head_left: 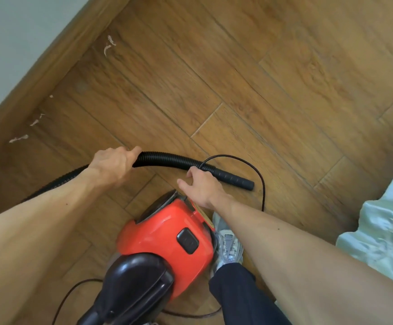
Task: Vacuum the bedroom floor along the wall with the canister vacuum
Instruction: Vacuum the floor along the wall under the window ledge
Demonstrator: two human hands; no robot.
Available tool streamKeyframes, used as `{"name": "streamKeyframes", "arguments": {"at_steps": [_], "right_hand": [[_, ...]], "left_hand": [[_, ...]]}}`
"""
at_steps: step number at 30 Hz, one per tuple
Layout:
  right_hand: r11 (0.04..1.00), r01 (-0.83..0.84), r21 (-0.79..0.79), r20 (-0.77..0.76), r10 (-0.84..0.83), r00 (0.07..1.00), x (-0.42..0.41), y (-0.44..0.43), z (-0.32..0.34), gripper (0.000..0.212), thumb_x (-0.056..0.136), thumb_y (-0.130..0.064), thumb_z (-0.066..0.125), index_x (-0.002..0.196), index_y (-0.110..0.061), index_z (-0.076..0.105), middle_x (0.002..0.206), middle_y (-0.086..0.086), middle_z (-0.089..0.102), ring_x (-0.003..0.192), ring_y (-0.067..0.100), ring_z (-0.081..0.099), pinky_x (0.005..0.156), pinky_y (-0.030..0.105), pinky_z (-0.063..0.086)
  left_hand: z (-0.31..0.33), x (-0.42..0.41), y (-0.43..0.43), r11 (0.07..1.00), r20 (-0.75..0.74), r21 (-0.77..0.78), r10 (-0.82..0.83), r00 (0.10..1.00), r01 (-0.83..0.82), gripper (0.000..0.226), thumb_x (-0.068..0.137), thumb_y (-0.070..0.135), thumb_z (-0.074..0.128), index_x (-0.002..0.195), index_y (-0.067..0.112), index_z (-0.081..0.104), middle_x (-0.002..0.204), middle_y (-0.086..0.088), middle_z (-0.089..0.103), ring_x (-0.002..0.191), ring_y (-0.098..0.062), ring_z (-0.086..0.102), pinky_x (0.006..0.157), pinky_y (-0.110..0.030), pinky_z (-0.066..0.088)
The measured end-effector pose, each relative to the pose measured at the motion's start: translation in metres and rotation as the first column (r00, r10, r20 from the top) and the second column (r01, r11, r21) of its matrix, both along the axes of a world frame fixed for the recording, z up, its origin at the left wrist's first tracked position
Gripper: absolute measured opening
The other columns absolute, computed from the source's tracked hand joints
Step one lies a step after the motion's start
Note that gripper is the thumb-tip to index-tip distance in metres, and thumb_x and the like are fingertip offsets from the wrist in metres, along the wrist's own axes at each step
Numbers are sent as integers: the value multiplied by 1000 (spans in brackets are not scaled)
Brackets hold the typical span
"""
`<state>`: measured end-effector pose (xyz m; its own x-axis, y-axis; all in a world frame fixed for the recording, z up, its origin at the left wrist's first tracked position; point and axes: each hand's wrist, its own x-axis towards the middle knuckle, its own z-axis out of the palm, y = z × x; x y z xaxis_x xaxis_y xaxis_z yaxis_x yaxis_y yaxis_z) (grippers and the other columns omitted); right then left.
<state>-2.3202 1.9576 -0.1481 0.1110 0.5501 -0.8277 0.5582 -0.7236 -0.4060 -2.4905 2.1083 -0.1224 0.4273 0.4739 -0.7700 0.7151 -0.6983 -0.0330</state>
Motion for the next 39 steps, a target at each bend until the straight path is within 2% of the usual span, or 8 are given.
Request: {"name": "streamKeyframes", "arguments": {"at_steps": [3, 7, 11, 15, 21, 29, 34, 39], "right_hand": [[924, 376, -66, -91, -381, 920, -33, 27, 7, 49, 94, -54, 52, 116, -11, 62, 111, 7, 67, 105, 28, 64, 93, 36, 51], [608, 744, -278, -232, -794, 562, -79, 73, 29, 47, 96, -55, 52, 112, -10, 57, 106, 14, 70, 95, 26, 70, 85, 38, 60], [340, 882, -327, -296, -923, 246, -107, 116, 63, 49, 100, -47, 52, 130, -9, 48, 107, 13, 68, 92, 23, 70, 85, 37, 60], [205, 944, -258, -303, -945, 123, -130, 154, 103, 45, 98, -35, 60, 132, -13, 41, 112, 12, 67, 87, 26, 72, 84, 40, 61], [204, 977, -60, -260, -948, 182, -138, 189, 182, 46, 93, -27, 67, 125, -12, 37, 95, 4, 58, 88, 29, 64, 89, 48, 58], [218, 962, 166, -179, -953, 246, -100, 202, 318, 45, 98, -35, 57, 127, -8, 36, 113, 12, 58, 87, 34, 60, 81, 45, 58], [435, 803, 407, -17, -876, 482, -82, 183, 374, 43, 99, -38, 51, 125, -5, 43, 110, 12, 58, 85, 33, 58, 76, 39, 51], [617, 647, 447, 55, -741, 669, -79, 163, 397, 34, 99, -35, 52, 114, -6, 43, 98, 9, 50, 81, 31, 55, 70, 35, 45]], "left_hand": [[32, -29, 17, 997, 62, 54, 51, 997, -54, 39, 99, 24, 45, 136, 26, 35, 90, -2, 53, 69, -24, 50, 61, -37, 42], [78, -81, 32, 986, 219, 114, 96, 971, -123, 35, 100, 30, 45, 134, 24, 37, 84, -4, 51, 64, -28, 55, 56, -40, 51], [122, -132, 34, 969, 359, 157, 123, 925, -190, 44, 97, 24, 51, 138, 20, 37, 90, -8, 56, 61, -27, 55, 49, -37, 48], [160, -167, 22, 945, 436, 197, 153, 887, -260, 51, 94, 23, 57, 141, 18, 37, 99, -11, 60, 64, -28, 59, 51, -39, 52], [216, -164, -13, 891, 552, 247, 193, 811, -381, 59, 86, 20, 69, 140, 12, 45, 101, -9, 62, 69, -26, 62, 46, -40, 55], [318, -124, -47, 848, 715, 145, 267, 646, -511, 62, 79, 23, 77, 136, 20, 52, 99, 1, 61, 71, -18, 64, 47, -29, 51], [377, -94, -64, 832, 742, -29, 389, 546, -554, 49, 88, 38, 59, 132, 37, 38, 102, 11, 51, 79, -16, 64, 66, -29, 52], [394, -85, -72, 772, 678, -158, 538, 501, -615, 45, 85, 47, 56, 126, 42, 38, 104, 13, 59, 92, -16, 63, 82, -35, 54]]}}
